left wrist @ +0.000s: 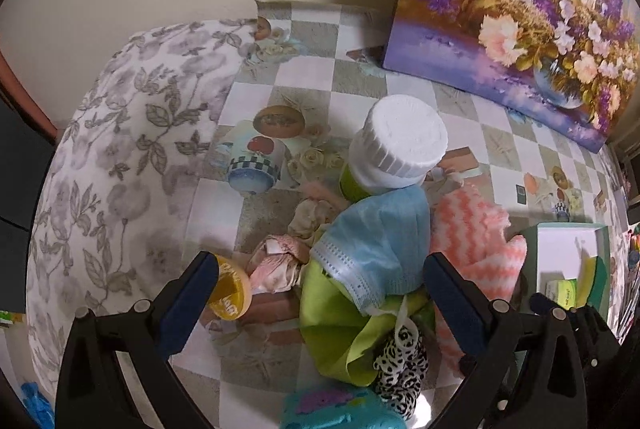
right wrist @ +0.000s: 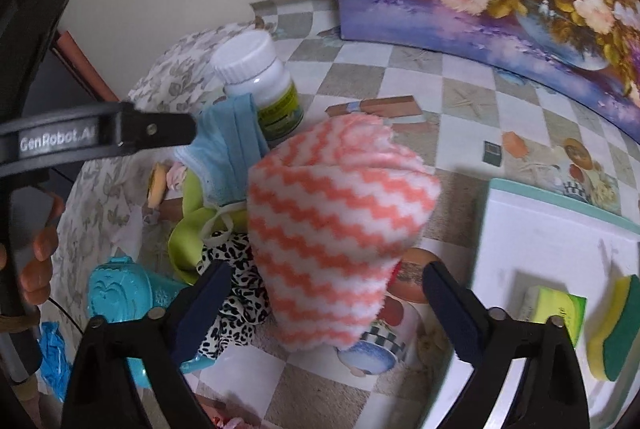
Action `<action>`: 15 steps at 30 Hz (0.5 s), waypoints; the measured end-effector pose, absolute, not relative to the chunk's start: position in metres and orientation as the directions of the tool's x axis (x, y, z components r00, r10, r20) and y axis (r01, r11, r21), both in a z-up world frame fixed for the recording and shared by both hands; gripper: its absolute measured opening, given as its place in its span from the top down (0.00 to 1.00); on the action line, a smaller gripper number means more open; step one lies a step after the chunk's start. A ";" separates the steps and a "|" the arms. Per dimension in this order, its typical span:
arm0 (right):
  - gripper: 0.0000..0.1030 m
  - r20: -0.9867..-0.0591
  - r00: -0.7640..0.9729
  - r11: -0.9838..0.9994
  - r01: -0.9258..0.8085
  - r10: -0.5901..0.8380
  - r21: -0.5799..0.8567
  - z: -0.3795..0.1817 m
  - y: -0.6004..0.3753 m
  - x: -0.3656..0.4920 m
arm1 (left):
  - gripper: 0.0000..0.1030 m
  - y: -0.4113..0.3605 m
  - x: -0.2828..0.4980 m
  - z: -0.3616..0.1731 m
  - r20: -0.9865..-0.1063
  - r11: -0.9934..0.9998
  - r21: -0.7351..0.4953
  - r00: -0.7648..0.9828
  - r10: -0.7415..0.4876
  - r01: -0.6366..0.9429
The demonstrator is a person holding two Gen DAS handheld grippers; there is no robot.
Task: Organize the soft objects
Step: 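Grasp the pink zigzag cloth with the right gripper while the left gripper grasps the blue mask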
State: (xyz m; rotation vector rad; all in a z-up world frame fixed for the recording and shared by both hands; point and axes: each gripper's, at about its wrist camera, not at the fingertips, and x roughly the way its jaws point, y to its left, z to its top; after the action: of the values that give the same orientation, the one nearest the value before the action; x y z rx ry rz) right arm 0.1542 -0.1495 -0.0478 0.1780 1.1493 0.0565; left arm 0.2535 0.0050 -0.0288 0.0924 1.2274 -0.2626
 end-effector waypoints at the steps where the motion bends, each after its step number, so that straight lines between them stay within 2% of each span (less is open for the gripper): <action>1: 0.07 -0.904 0.406 0.985 0.046 0.134 0.167 -0.050 -0.148 0.156 | 0.01 0.003 0.255 -0.031 -0.941 0.965 -0.070 0.305 -0.148 0.252; 4: 0.11 -0.909 0.396 0.986 0.053 0.127 0.160 -0.056 -0.147 0.159 | 0.01 -0.005 0.260 -0.039 -0.947 0.962 -0.060 0.289 -0.139 0.266; 9: 0.27 -0.913 0.385 0.983 0.059 0.136 0.172 -0.063 -0.150 0.163 | 0.03 -0.017 0.267 -0.052 -0.954 0.957 -0.054 0.267 -0.134 0.286; 13: 0.48 -0.909 0.386 0.979 0.057 0.157 0.194 -0.064 -0.153 0.164 | 0.27 -0.022 0.271 -0.059 -0.959 0.953 -0.091 0.234 -0.162 0.289; 15: 0.63 -0.906 0.389 0.978 0.052 0.167 0.203 -0.062 -0.154 0.163 | 0.37 -0.022 0.270 -0.060 -0.958 0.953 -0.106 0.226 -0.175 0.285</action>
State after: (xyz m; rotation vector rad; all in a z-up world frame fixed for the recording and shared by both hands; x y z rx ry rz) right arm 0.1634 -0.1540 -0.0624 0.2110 1.1710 0.0734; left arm 0.2703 -0.0221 -0.0605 0.0988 1.3056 -0.3176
